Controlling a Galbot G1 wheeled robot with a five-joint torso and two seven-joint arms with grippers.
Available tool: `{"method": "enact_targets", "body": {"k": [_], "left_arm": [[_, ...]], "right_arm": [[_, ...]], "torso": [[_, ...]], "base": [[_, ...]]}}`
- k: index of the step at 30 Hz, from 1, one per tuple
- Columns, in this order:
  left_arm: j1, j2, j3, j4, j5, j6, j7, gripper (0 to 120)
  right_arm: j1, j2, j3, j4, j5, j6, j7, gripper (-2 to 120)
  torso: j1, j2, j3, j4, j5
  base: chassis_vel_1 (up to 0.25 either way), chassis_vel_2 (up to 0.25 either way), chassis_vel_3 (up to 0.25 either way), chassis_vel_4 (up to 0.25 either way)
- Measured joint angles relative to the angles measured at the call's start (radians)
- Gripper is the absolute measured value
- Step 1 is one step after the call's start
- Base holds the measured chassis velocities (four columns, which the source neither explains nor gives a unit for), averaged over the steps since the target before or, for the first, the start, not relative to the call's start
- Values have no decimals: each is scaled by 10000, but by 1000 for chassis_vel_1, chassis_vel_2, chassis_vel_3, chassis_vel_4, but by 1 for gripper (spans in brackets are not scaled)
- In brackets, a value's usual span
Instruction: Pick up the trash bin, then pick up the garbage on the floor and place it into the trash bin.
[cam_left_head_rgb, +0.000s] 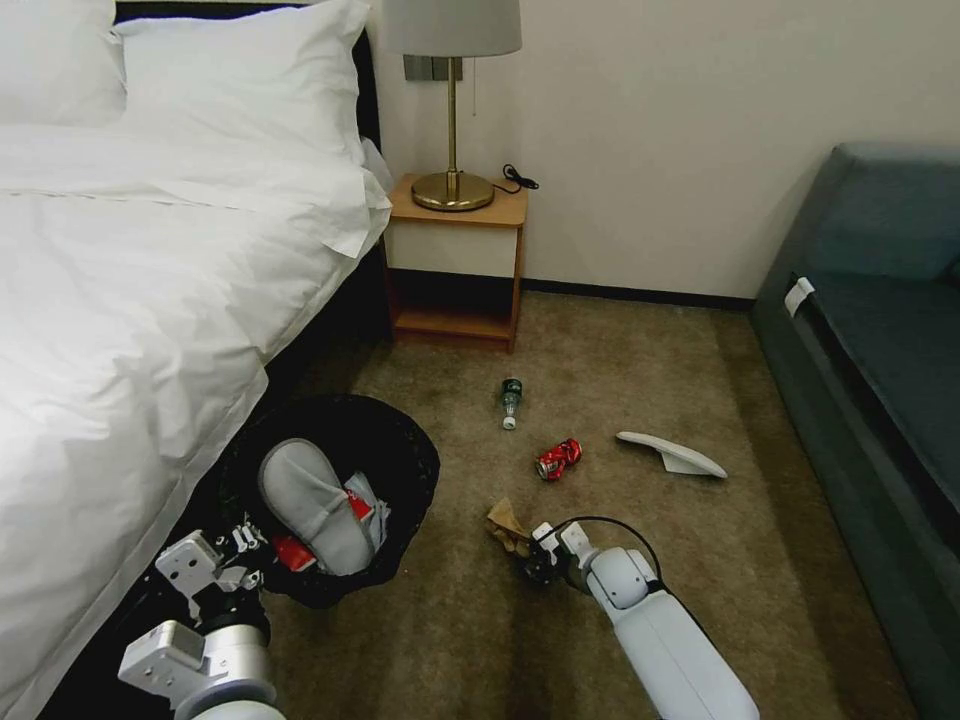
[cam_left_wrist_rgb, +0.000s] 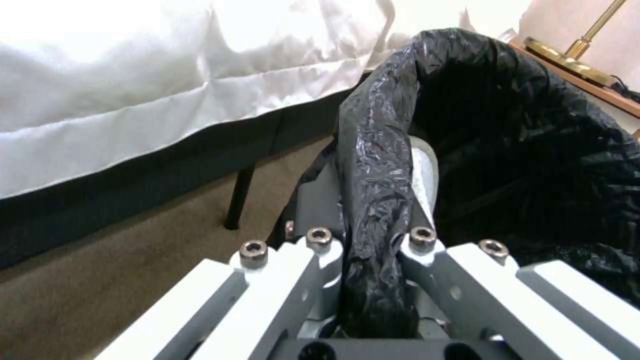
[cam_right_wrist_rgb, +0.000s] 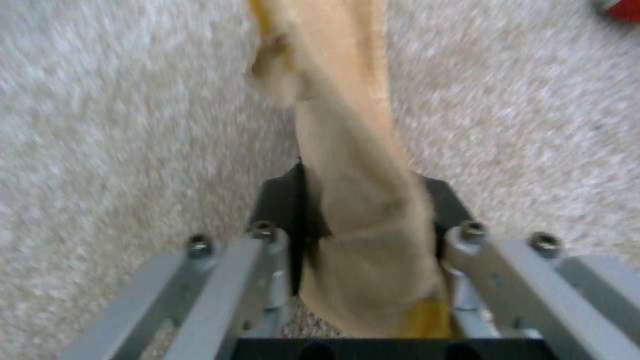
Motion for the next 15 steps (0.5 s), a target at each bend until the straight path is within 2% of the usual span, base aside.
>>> {"method": "enact_targets", "body": {"k": [3,5,8,10,15], "left_arm": [[8,-3,9,0,6,0,0,4],[27,-12,42,-4,43,-5,-1,4],[42,-27,119,0,118,-20,0,4],[57,-32,178,23,193,-21,0,4],[96,-3,401,166,480,166,-31,4]], "right_arm": [[-99,-84,-7,275,198,-4,82,23],[-322,-275,-17,940,674,-15,304,10],[-470,-407,-16,1404,966,92,553,4],[-550,-480,-13,1673,1144,234,777,0],[-762,-628,1,2456,1463,1078,1513,0]], "torso": [[0,0,0,0,-1],[0,0,0,0,0],[0,0,-1,0,0],[0,0,-1,0,1],[0,0,-1,1,0]], "base": [[0,0,0,0],[0,0,0,0],[0,0,0,0],[0,0,0,0],[0,0,0,0]]}}
